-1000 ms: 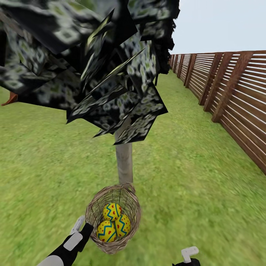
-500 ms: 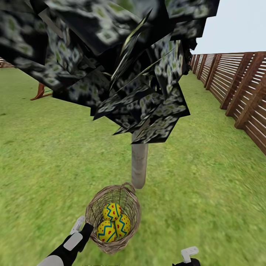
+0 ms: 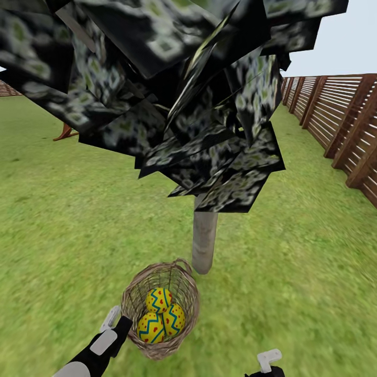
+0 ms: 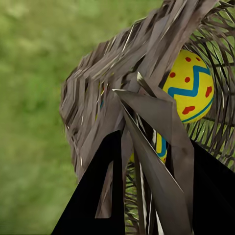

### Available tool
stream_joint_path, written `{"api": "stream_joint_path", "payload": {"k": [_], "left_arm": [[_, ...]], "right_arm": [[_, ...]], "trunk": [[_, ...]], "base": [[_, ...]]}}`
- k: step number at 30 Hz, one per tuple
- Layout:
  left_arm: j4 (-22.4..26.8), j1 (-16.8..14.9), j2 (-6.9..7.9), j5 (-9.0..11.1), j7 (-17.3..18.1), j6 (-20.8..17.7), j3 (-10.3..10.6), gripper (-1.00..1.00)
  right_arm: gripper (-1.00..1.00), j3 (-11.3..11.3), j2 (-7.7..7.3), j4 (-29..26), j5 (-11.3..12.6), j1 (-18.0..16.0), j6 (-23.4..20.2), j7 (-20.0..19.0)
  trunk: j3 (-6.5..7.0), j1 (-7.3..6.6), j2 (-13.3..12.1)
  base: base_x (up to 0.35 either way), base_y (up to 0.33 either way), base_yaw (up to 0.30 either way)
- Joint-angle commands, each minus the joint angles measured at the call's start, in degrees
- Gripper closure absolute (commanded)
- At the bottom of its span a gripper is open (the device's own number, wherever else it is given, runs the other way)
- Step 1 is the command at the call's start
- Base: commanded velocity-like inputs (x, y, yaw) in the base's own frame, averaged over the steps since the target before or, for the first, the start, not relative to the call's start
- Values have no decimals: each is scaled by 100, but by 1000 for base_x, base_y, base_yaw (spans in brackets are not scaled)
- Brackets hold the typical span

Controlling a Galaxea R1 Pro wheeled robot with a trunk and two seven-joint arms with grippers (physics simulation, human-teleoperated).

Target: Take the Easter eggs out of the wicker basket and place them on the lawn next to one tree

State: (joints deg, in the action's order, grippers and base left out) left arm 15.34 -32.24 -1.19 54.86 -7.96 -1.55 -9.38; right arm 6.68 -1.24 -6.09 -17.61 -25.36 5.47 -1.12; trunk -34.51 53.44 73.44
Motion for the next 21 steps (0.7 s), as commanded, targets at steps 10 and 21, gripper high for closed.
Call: {"api": "stream_joint_path", "payload": {"k": [10, 21], "left_arm": [[13, 1, -4, 25, -45, -20, -20, 100], [16, 1, -4, 25, -24, -13, -20, 100]], "right_arm": [[-100, 44, -11, 11, -41, -4, 24, -46], [-100, 44, -18, 11, -41, -4, 24, -46]], "trunk": [[-94, 112, 203], [-292, 354, 644]], "base": [[11, 0, 0], [0, 0, 0]]}}
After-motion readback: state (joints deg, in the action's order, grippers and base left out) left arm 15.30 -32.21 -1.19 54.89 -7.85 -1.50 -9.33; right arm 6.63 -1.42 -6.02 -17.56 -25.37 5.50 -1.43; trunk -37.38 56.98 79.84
